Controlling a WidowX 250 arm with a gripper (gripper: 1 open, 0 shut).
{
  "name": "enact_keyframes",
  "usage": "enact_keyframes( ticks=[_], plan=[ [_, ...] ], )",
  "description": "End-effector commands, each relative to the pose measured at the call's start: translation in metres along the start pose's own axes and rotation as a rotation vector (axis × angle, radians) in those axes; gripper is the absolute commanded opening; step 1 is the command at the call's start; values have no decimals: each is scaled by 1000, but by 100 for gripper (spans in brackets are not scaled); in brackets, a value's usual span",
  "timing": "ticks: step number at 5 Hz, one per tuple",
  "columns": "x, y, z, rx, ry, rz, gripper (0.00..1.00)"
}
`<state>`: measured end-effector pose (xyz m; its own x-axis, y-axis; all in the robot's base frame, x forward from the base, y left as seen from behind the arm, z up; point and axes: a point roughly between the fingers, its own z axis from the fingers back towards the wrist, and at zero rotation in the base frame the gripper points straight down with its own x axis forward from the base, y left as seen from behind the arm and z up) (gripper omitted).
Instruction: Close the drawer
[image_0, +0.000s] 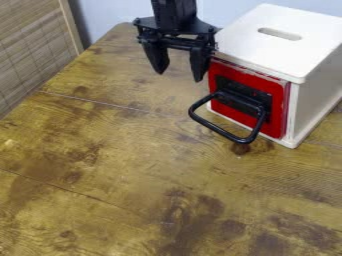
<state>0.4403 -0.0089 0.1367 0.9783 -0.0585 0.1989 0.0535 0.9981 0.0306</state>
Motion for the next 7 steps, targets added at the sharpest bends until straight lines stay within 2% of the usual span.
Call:
enact_keyframes(
  ticks=[1,3,6,7],
  plan=[
    [9,-1,30,7,-75,-29,100],
    [-4,16,23,27,-65,19,100],
    [-14,31,21,31,-58,-15,100],
    [-6,28,22,23,-48,-32,100]
  ],
)
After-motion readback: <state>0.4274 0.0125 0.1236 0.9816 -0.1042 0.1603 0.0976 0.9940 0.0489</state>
